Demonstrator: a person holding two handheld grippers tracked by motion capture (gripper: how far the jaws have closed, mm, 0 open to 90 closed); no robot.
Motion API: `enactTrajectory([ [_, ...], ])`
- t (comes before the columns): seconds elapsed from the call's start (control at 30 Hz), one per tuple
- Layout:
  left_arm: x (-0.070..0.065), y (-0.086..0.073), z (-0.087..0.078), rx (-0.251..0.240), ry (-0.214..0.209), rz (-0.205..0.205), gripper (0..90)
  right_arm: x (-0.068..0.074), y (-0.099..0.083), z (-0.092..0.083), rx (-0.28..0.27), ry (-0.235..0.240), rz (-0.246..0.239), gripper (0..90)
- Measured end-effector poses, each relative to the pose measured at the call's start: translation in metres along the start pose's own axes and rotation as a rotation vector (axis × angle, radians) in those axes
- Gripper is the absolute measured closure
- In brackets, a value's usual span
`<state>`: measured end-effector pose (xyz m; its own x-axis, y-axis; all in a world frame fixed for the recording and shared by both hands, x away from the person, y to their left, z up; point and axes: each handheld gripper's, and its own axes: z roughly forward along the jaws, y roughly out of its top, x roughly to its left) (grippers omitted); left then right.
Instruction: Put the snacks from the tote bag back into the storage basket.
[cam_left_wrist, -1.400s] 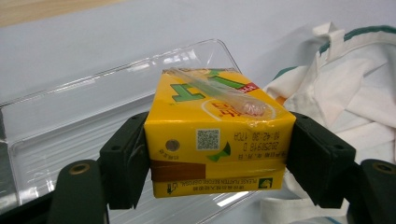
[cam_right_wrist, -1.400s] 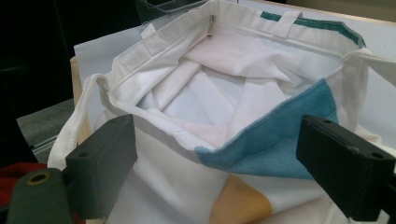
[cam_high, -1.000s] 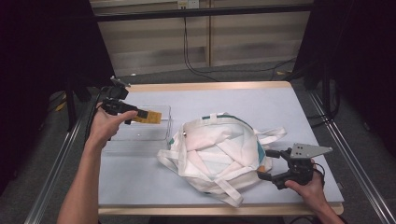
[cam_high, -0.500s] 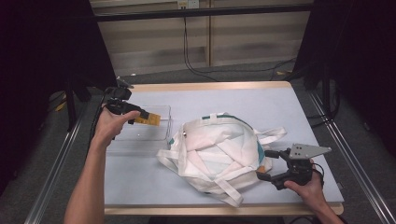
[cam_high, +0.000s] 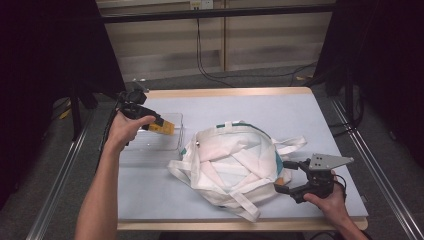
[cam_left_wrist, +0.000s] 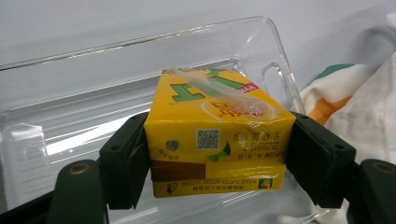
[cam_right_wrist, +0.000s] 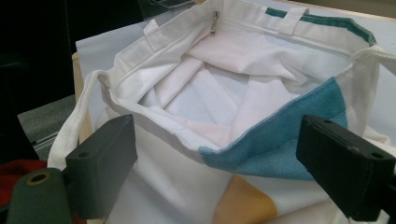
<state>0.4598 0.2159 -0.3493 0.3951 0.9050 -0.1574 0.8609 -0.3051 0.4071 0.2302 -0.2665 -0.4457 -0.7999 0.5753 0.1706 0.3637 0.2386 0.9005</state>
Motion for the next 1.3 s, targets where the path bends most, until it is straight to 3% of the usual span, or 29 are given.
enactTrajectory([
  [0.17,-0.007,0.01,0.004,0.023,0.01,-0.001,27.8,0.001,0.0,0.0,0.001,0.002,-0.003,11.9],
  [0.37,-0.008,0.015,0.013,0.056,-0.017,-0.015,27.8,0.001,0.0,0.001,-0.001,0.004,-0.001,11.9],
  [0.53,-0.018,0.022,0.019,0.081,0.008,-0.002,27.8,-0.001,0.0,0.002,-0.001,0.006,-0.001,11.9],
  [0.77,-0.022,0.031,0.022,0.095,0.017,-0.031,27.8,-0.001,0.0,0.003,0.003,0.006,-0.002,11.9],
  [1.0,-0.026,0.042,0.027,0.122,0.037,-0.086,27.8,-0.001,0.0,0.005,0.006,0.015,-0.005,11.9],
  [1.3,-0.025,0.047,0.034,0.114,0.045,-0.14,27.7,-0.001,0.0,0.004,0.007,0.019,-0.006,11.9],
])
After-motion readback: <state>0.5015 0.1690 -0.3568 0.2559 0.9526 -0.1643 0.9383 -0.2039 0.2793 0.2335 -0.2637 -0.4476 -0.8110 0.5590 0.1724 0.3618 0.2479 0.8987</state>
